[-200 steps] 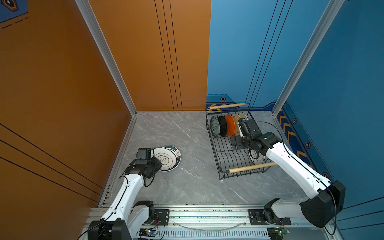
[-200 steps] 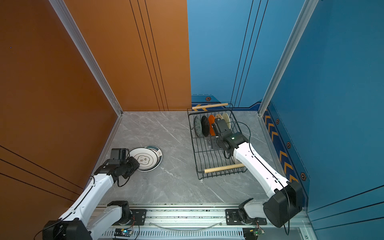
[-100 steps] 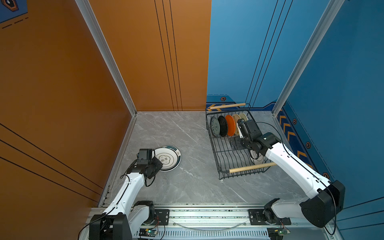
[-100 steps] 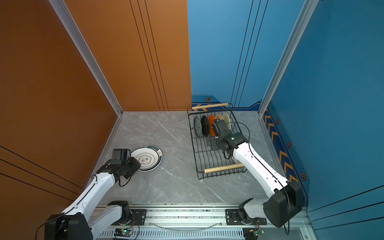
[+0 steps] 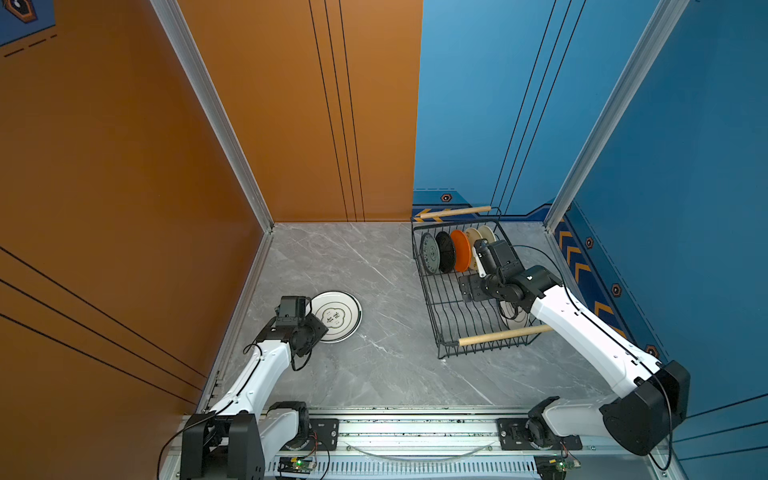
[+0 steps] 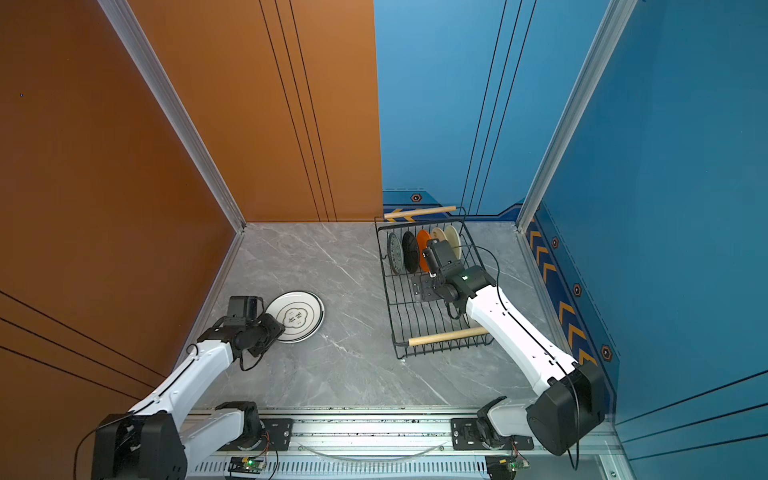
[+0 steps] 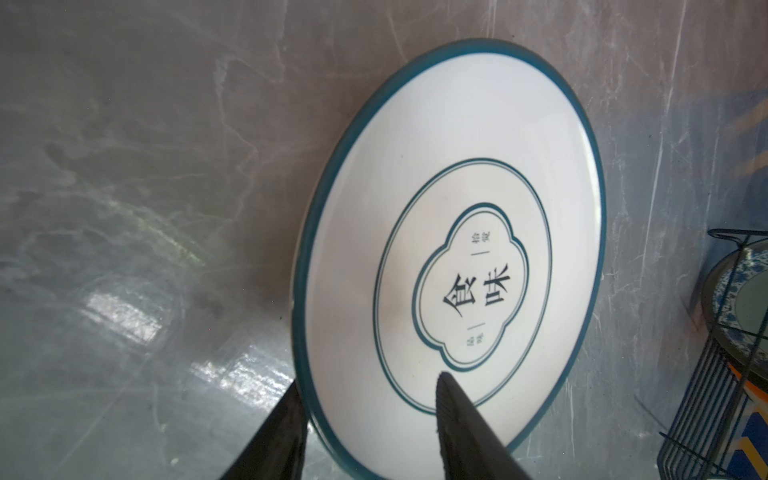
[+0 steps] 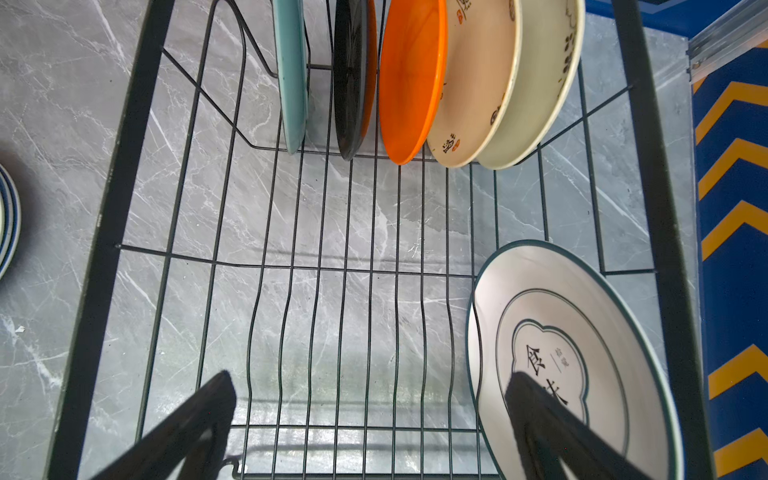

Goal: Unload the plates from the dish rack

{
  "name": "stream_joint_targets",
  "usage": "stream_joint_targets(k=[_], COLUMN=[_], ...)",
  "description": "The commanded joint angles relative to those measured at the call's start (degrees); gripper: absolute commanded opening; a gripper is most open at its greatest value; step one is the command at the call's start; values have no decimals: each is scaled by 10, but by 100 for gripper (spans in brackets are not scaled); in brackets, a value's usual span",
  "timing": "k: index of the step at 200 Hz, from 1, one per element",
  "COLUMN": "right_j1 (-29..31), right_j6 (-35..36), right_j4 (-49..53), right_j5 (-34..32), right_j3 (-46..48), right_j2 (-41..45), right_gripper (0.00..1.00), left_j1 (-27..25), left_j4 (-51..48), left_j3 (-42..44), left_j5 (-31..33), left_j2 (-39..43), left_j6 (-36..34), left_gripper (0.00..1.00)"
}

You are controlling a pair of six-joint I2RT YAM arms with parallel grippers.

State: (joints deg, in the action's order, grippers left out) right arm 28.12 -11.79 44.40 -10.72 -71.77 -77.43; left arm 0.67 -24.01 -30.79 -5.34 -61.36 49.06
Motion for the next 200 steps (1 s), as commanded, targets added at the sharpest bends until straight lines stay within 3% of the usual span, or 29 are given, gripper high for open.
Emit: stream_joint_targets(k=[1,57,84,89,122,167,200], right_j1=[-1,-6,-24,-29,-63,-108,-144], right_j6=[8,12,12,12,15,24,25], right_j4=[3,9,25,29,49,59,63], right_j5=[3,12,24,24,19,12,13], right_j3=[3,8,7,5,-3,4,15], right_j2=[2,0,-3,-3,7,36,47], right_gripper=[100,100,100,100,100,100,100], left_j1=[-6,-14,-11,-10,-1,-2,-30], left_j4=[10,20,-8,-14,-50,-57,-51], left_j3=[-8,-18,-28,-30,-51,-71,-90], left_j5=[9,-2,11,12,12,-5,-5], left_j2=[-7,-13,15,22,60,68,55], left_j6=[-8,-25,-38,-42,-67,-75,-81], left_gripper=[54,75,85,91,100,98,98])
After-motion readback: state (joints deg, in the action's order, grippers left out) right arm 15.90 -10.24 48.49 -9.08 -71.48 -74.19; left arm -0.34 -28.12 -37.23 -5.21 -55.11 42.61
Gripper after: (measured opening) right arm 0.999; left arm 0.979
